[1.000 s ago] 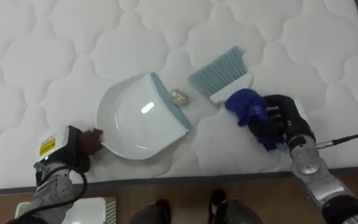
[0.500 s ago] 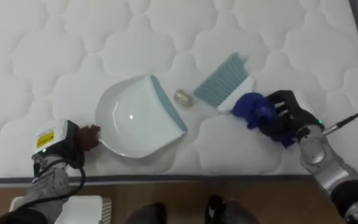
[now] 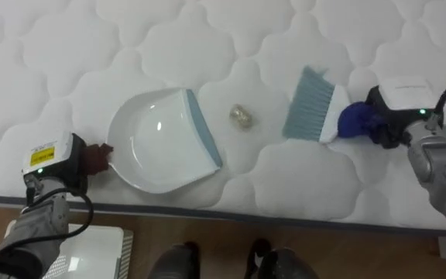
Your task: Clean bed
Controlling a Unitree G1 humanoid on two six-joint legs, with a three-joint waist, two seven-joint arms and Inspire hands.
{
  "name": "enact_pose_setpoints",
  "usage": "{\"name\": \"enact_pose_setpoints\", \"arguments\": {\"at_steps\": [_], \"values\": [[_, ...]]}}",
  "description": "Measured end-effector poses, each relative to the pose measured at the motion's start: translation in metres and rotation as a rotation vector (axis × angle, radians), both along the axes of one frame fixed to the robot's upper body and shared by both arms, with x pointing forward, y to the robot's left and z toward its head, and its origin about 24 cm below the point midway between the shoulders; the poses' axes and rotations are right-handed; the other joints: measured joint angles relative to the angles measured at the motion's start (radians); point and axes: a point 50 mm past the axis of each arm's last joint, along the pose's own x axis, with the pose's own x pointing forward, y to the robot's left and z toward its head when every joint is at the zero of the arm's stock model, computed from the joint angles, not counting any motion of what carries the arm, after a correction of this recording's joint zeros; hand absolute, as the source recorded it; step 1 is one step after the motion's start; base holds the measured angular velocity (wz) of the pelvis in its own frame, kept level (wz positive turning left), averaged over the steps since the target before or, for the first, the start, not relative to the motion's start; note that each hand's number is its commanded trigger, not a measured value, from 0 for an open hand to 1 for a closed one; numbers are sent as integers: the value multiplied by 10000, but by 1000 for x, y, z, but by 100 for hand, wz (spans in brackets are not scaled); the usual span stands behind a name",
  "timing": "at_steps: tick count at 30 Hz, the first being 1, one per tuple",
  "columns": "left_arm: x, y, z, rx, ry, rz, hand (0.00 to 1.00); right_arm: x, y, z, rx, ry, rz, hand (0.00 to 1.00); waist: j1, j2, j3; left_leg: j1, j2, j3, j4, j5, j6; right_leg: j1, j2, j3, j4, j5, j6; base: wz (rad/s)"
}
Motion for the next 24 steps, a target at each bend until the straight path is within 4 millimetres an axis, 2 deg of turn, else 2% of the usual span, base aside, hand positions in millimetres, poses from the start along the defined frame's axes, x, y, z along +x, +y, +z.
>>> {"name": "enact_pose_setpoints", "arguments": {"at_steps": [6,12,15,24], "values": [[2,10,8,693,-104,-133,100,10,9,15,-2099,-82,1084,100,-64,-248,-5,17,193,-22,-28,12,-33,137,122,-167,-189,82,-100,-2],[1,17,13,1025,-159,-192,100,15,20,26,-2726,-579,1610,100,-142,-472,-12,25,274,-25,-54,27,-55,201,193,-186,-375,161,-114,-1],[0,22,15,1129,-174,-125,100,18,29,31,-2926,-873,1955,100,-283,-519,-3,11,263,-24,-46,26,-54,192,164,-183,-363,163,-110,0],[-4,26,14,1137,-80,-45,100,21,45,41,-2951,-1471,2452,100,-378,-619,-28,18,268,-19,-39,27,-55,220,172,-240,-334,163,-112,0]]}}
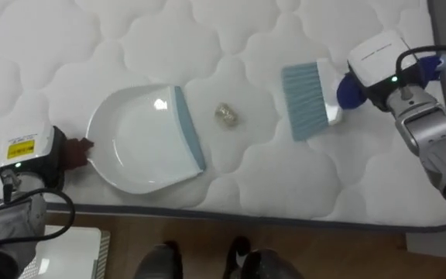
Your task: Clean bed
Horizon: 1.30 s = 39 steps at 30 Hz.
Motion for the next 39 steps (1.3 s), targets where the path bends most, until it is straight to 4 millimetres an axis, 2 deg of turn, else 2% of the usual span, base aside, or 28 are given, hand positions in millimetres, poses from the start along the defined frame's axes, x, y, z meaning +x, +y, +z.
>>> {"name": "enact_pose_setpoints", "arguments": {"at_steps": [8,12,19,24,27,32,39], "values": [[-10,4,-7,-145,231,370,100,1,22,12,33,-396,781,100,-189,-13,-9,44,-11,13,-48,1,-1,23,20,-39,-88,6,-9,0],[-12,5,-10,-125,446,463,100,-3,27,4,152,-61,740,100,-155,-11,-16,282,44,7,-222,12,-21,294,164,-21,-369,115,5,-5],[-14,5,-14,78,881,596,100,-9,44,-8,1021,332,407,100,-177,45,-50,558,75,75,-441,23,-37,531,208,-87,-554,190,7,-3],[-19,2,-22,-149,1320,681,100,-19,56,-20,1695,775,397,100,-238,363,-181,698,167,60,-481,18,-45,768,321,-106,-770,262,18,0],[-23,-2,-28,-276,1485,655,100,-24,62,-27,2246,1194,319,100,-287,476,-178,714,168,73,-471,28,-61,761,312,-95,-717,270,11,0],[-24,-9,-32,-437,1582,553,100,-32,69,-39,2670,2103,292,100,-269,541,-165,687,173,73,-446,57,-101,720,318,-98,-703,290,-28,0],[-23,-18,-37,-681,1612,493,100,-36,75,-50,2864,3139,-49,100,-278,697,-188,480,181,52,-294,55,-98,541,319,-95,-681,298,-42,0]]}}
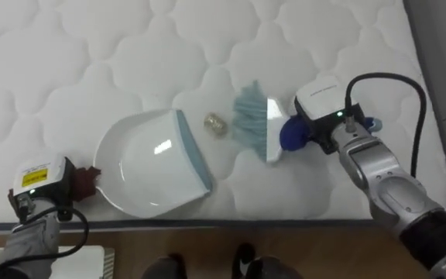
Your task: Clean bed
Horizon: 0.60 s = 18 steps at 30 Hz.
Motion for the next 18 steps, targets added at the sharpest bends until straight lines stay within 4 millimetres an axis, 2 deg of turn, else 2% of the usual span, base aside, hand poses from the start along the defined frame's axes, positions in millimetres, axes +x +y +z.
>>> {"name": "enact_pose_setpoints", "arguments": {"at_steps": [8,12,18], "values": [[-5,0,-5,-12,250,-25,100,-6,12,-1,599,333,121,100,-188,170,-39,77,-1,67,-81,2,-2,3,13,67,-3,-1,-1,-2],[-8,2,-8,-148,367,146,100,-11,27,-7,1149,696,332,100,-212,175,-37,187,-12,195,-165,3,-3,-2,-2,167,95,-6,-8,-6],[-9,2,-8,-280,281,217,100,-16,42,-2,1785,882,693,100,-205,174,-37,128,-21,216,-160,10,-9,-92,-8,189,121,-15,-21,-1]]}}
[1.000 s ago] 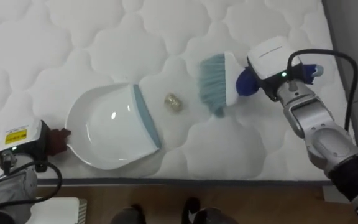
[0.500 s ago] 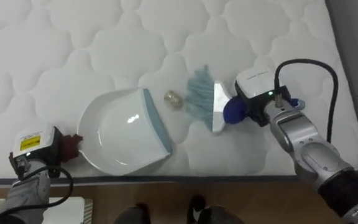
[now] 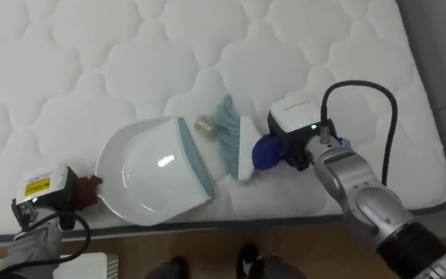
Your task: Clean bed
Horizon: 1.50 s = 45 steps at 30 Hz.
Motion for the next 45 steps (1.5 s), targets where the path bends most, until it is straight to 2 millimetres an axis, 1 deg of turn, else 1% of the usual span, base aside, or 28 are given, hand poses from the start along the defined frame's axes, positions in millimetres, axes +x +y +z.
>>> {"name": "enact_pose_setpoints", "arguments": {"at_steps": [7,11,16,18,20,24,31,33,35,42,45], "values": [[-1,0,0,10,-161,-8,100,-3,6,1,90,8,206,100,8,-2,-2,-77,1,-15,10,3,-1,-58,-4,-27,-7,0,-1,0],[-2,-1,0,61,-224,-37,100,-4,9,7,193,-106,373,100,6,-3,-3,-82,1,-21,17,3,-2,-63,-8,-40,3,-1,-2,0],[-3,-1,-1,191,-255,-92,100,-6,13,6,156,-68,518,100,26,-11,-9,-83,10,-18,77,2,-1,-67,-3,-21,45,-1,-4,0],[-4,0,-1,224,-240,-94,100,-8,18,9,141,-159,761,100,53,-47,-33,-115,18,48,111,1,-2,-161,12,72,74,-3,-9,-7],[-5,2,-2,266,-175,-39,100,-9,24,11,193,-199,1042,100,49,-53,-36,-121,24,96,138,1,-3,-209,11,118,134,-6,-18,-7],[-7,4,-4,270,-151,-78,100,-13,33,7,231,16,1446,100,68,-59,-40,-118,29,99,199,-2,-7,-215,-1,119,189,-19,-43,0],[-10,7,-6,320,-61,-75,100,-14,36,6,172,65,1673,100,144,-93,-62,-167,32,96,241,-4,-6,-254,-13,99,198,-13,-51,0],[-9,6,-5,449,-98,-210,100,-15,36,6,112,43,1690,100,269,-144,-91,-204,49,142,229,-4,-6,-326,-6,105,199,1,-72,-6],[-10,6,-6,506,-93,-247,100,-15,37,6,111,93,1697,100,312,-169,-105,-221,47,150,216,-3,-8,-355,-12,97,206,3,-77,-2],[-9,8,-3,913,-69,-569,100,-16,42,5,192,401,1734,100,359,-284,-97,-284,44,140,209,-6,-7,-384,-10,88,188,0,-73,0],[-8,8,-2,957,-95,-605,100,-16,42,5,180,421,1729,100,359,-285,-97,-323,48,97,227,-6,-8,-384,-8,50,174,0,-73,2]]}}
